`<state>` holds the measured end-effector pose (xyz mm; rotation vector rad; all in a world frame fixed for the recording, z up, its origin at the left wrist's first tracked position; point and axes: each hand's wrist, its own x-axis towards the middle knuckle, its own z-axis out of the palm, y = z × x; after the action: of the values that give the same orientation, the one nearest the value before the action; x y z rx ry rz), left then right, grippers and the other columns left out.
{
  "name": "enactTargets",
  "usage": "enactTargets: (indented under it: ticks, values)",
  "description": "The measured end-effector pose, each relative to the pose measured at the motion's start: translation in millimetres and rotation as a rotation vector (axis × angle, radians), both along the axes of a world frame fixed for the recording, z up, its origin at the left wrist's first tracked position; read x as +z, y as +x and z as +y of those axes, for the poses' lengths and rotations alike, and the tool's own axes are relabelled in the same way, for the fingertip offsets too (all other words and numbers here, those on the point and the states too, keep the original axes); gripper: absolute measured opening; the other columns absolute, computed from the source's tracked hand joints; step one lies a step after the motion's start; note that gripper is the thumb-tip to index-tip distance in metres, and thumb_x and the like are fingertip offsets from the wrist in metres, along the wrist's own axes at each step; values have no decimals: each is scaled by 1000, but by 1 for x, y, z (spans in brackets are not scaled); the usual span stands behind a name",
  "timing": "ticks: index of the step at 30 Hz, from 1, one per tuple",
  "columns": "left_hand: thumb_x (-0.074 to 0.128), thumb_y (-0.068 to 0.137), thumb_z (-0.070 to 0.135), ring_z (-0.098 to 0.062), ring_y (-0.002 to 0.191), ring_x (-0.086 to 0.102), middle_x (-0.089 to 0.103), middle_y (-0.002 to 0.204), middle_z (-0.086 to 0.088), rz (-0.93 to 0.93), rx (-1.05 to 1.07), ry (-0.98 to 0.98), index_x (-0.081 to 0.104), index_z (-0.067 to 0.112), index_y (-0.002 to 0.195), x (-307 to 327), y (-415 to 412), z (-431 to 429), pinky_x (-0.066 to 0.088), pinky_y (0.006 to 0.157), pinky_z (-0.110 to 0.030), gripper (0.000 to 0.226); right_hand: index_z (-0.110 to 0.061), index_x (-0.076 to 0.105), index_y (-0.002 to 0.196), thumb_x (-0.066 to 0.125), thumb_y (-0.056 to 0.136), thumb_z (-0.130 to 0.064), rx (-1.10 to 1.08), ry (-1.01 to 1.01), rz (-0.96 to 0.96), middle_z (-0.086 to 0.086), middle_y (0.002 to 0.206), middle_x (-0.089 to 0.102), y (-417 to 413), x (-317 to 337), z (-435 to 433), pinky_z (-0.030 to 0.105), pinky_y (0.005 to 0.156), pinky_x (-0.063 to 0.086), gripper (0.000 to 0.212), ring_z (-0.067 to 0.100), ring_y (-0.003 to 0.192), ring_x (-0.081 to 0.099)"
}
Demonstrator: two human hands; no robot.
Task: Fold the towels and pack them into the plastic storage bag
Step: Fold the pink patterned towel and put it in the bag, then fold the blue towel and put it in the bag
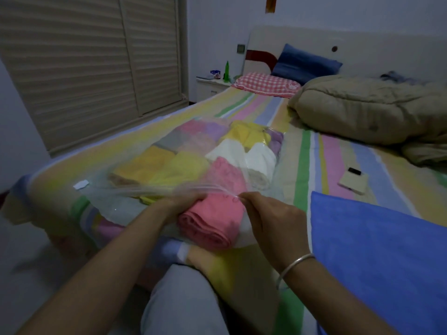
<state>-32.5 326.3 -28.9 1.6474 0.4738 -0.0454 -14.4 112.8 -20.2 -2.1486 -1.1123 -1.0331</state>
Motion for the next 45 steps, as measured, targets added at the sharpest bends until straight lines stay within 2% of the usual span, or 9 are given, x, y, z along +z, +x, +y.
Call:
enactTargets:
  ticks: [4, 9, 14, 18, 21, 24, 33, 40, 45]
  values:
    - [49, 97, 11, 3, 47, 58, 61, 61, 12, -3, 40, 77, 58, 15, 89, -6, 19, 7, 45, 42, -9, 12, -25, 68, 94, 49, 96, -32, 25, 17, 7, -2, 67, 67, 0, 0, -1, 34, 41, 47, 21, 20, 53, 63]
    - [65, 87, 13, -22, 92, 65, 67, 106, -9, -49, -165, 553, 65, 9, 111, -28, 49, 13, 56, 81, -31, 24, -26, 69, 92, 51, 96, -35, 23, 9, 33, -3, 66, 67, 2, -7, 1, 34, 41, 47, 21, 18, 52, 63]
    - [59, 88, 23, -37, 95, 61, 62, 106, -21, -26, 90, 905, 56, 14, 121, -22, 70, 8, 51, 83, -40, 34, -26, 70, 91, 54, 94, -34, 22, 16, 73, -5, 65, 67, 0, -18, 3, 33, 43, 47, 19, 16, 53, 63]
    - [40, 93, 20, -15, 68, 61, 58, 64, -6, 410, -602, 847, 47, 15, 67, 3, 32, -41, 44, 72, -26, 27, -26, 70, 89, 56, 93, -33, 10, 19, 95, -6, 63, 66, 0, -16, 5, 30, 44, 45, 16, 14, 53, 62]
    - [34, 101, 31, -21, 115, 51, 53, 134, -17, 345, -518, 1028, 59, 20, 110, 2, 28, -64, 33, 97, -28, 29, -26, 70, 87, 55, 92, -32, 15, 26, 105, -5, 63, 66, -1, -15, 8, 29, 44, 45, 17, 14, 53, 61]
    - [25, 103, 27, -29, 139, 32, 34, 151, -15, 381, -531, 1306, 36, 8, 142, -12, 30, -72, 22, 113, -35, 45, -25, 70, 88, 53, 92, -33, 27, 28, 118, -4, 63, 66, -3, -16, 7, 31, 44, 46, 20, 15, 54, 62]
    - [31, 101, 25, -29, 131, 42, 47, 141, -15, 441, -371, 1287, 57, 11, 116, -26, 36, -70, 27, 108, -35, 33, -29, 69, 90, 48, 93, -39, -25, -30, 197, -4, 66, 67, -8, -10, 2, 33, 47, 48, 24, 16, 59, 65]
    - [39, 90, 28, -22, 127, 42, 51, 135, -5, 10, -329, 1218, 49, 17, 131, -36, -67, -129, 27, 111, -38, 44, -26, 70, 105, 42, 90, -44, 143, -76, 472, -6, 99, 72, -12, -24, -37, 34, 78, 51, 37, 16, 91, 66]
    - [39, 81, 42, -19, 73, 66, 68, 77, 5, -301, -259, 1197, 67, 26, 83, 5, -95, -201, 50, 58, -32, 33, -23, 71, 97, 48, 87, -33, -112, 72, 496, -5, 90, 69, -4, -59, -138, 26, 73, 45, 27, 13, 85, 59]
